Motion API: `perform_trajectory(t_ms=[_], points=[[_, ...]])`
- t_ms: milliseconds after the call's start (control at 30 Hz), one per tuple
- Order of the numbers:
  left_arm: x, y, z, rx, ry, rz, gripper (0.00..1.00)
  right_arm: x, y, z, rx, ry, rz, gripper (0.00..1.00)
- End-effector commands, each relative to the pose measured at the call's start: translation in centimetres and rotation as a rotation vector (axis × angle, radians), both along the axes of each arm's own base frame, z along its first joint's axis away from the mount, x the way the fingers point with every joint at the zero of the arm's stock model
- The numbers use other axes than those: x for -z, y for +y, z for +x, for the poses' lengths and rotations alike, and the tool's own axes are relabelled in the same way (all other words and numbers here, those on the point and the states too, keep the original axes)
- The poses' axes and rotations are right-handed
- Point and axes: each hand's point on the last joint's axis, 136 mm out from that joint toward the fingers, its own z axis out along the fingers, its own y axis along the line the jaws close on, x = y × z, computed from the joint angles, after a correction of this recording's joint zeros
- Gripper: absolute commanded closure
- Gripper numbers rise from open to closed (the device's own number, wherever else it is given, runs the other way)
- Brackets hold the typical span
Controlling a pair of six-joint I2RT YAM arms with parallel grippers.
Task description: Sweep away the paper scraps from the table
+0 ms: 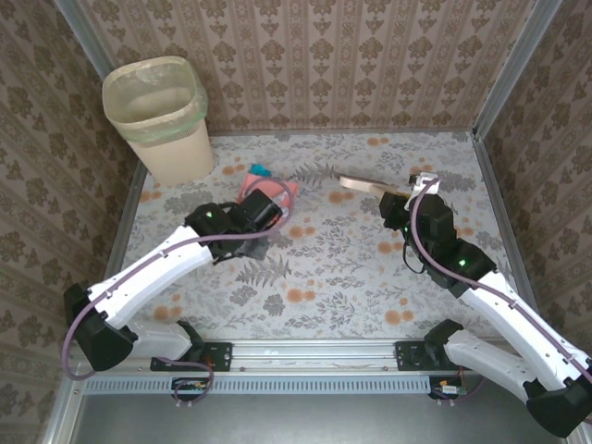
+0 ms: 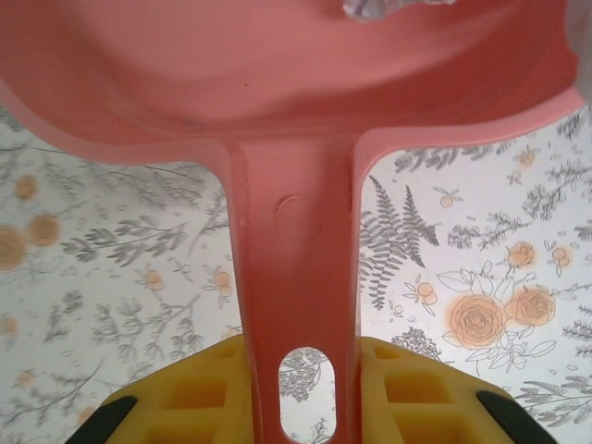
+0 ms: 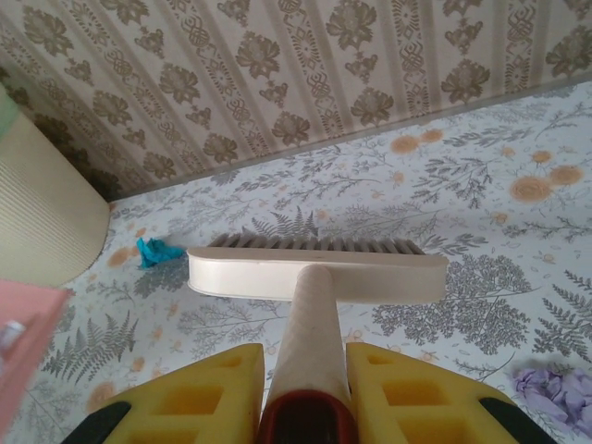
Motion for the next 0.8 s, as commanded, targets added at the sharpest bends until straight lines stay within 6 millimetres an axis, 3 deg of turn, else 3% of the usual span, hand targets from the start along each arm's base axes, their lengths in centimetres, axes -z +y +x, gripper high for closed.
perform_trajectory(t_ms=[0,467,767], points=[[-2.1,2.4,0.8,-0.025,0.004,0.074,1.0,-0.6,-0.2,0.6,0.026,-0.028,0.032,1.0],[-10.4,5.6,9.7,-0.177,-0.038,-0.054,1.0,0.7,0.2,1.6,0.015,0.007,0.015,1.0],[-13.5,6.5,16.8,-0.268,-0.11,-0.126,1.0,1.2,0.4,2.0,0.012,0.019,0.012,1.0]])
